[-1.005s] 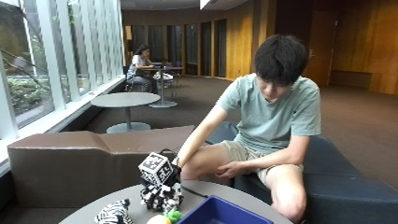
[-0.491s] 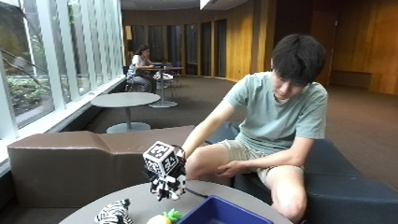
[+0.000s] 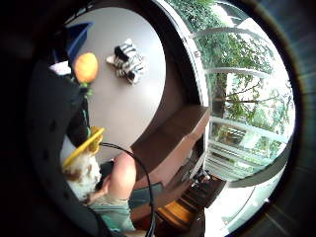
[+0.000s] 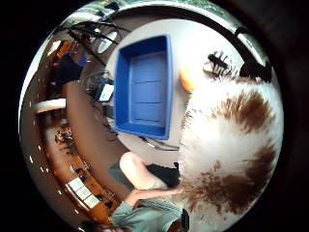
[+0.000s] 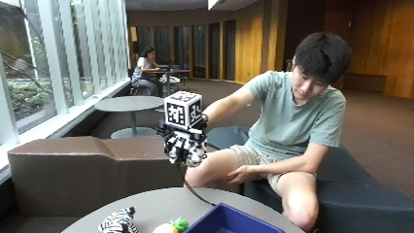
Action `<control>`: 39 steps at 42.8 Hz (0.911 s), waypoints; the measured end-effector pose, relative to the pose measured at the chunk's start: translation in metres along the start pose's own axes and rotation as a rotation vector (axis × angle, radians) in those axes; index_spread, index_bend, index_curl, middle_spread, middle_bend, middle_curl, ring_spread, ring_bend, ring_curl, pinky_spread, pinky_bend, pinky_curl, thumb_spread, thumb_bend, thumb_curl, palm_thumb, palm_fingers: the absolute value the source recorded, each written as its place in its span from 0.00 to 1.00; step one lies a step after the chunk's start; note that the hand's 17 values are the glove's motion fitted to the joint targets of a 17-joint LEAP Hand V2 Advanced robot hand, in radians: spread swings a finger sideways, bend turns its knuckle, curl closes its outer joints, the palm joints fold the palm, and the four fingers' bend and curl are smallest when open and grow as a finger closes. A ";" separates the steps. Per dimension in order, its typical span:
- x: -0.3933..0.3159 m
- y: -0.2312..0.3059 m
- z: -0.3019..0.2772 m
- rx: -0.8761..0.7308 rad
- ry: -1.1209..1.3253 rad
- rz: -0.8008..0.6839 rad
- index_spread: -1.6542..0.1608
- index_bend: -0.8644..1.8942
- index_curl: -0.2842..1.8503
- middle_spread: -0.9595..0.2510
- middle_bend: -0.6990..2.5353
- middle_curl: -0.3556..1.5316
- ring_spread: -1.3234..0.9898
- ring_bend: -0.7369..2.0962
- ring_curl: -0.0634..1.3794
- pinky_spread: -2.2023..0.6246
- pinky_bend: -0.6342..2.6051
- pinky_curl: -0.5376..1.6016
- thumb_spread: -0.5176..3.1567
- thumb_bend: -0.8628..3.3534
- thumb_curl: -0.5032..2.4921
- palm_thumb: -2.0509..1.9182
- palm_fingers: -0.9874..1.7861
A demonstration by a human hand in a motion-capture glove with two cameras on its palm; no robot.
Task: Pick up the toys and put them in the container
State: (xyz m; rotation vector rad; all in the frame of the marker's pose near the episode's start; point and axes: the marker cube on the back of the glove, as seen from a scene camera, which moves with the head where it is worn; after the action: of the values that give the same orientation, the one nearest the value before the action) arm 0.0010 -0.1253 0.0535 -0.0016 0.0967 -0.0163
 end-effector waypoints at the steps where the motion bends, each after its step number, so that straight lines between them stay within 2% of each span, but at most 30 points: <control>1: -0.006 -0.001 -0.007 0.010 -0.013 -0.005 0.85 0.73 0.47 0.61 0.53 0.52 0.36 0.58 0.51 0.69 0.52 0.47 0.30 0.23 0.42 0.65 0.63; 12: -0.067 -0.010 -0.041 0.130 -0.106 -0.066 0.86 0.75 0.50 0.62 0.55 0.56 0.35 0.60 0.56 0.69 0.55 0.50 0.28 0.22 0.45 0.65 0.60; 24: -0.138 -0.026 -0.032 0.190 -0.250 -0.114 0.86 0.77 0.52 0.62 0.56 0.60 0.35 0.62 0.60 0.69 0.56 0.51 0.27 0.21 0.47 0.65 0.58; 39: -0.190 -0.052 -0.028 0.217 -0.264 -0.143 0.87 0.78 0.53 0.63 0.56 0.63 0.35 0.63 0.63 0.69 0.58 0.52 0.27 0.21 0.50 0.65 0.55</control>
State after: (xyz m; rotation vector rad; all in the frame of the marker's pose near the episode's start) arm -0.1911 -0.1737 0.0443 0.2058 -0.1699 -0.1685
